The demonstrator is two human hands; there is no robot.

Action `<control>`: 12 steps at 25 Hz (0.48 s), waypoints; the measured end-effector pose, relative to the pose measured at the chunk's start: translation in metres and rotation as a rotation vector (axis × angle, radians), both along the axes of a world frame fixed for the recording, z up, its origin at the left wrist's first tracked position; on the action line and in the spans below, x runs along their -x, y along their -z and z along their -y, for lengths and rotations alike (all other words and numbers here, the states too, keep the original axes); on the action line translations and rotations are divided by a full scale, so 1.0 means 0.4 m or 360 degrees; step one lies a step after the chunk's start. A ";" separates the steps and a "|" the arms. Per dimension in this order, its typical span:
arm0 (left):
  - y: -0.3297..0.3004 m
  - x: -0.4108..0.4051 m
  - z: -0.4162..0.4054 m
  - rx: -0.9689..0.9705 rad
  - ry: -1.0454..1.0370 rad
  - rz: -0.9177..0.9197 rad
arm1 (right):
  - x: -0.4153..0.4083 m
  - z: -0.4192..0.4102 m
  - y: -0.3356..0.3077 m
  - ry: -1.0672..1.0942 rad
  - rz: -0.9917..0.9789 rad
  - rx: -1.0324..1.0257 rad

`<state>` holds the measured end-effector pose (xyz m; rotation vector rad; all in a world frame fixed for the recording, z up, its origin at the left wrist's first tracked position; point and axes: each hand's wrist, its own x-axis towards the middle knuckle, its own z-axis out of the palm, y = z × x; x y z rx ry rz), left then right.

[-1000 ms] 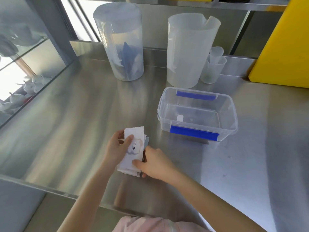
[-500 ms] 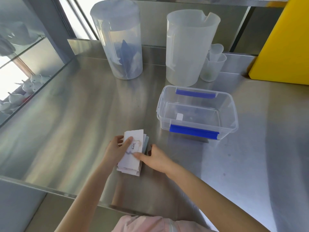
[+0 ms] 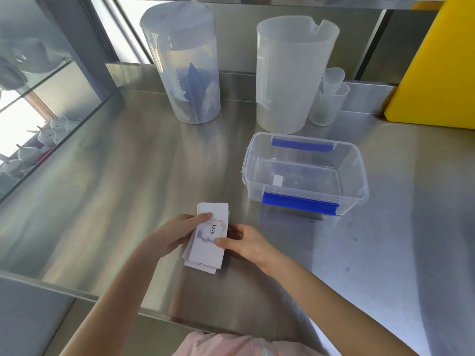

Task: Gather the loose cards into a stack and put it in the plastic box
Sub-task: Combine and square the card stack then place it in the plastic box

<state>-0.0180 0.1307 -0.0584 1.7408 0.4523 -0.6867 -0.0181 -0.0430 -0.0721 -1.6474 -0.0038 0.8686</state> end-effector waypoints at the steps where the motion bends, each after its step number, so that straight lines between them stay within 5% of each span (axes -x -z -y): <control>1: 0.001 -0.004 -0.001 0.0034 0.0025 -0.0016 | -0.001 0.004 0.002 -0.0008 -0.0001 -0.0008; 12: 0.013 0.003 0.036 0.0087 -0.0120 -0.0004 | 0.010 0.048 0.011 -0.0054 -0.0043 -0.0149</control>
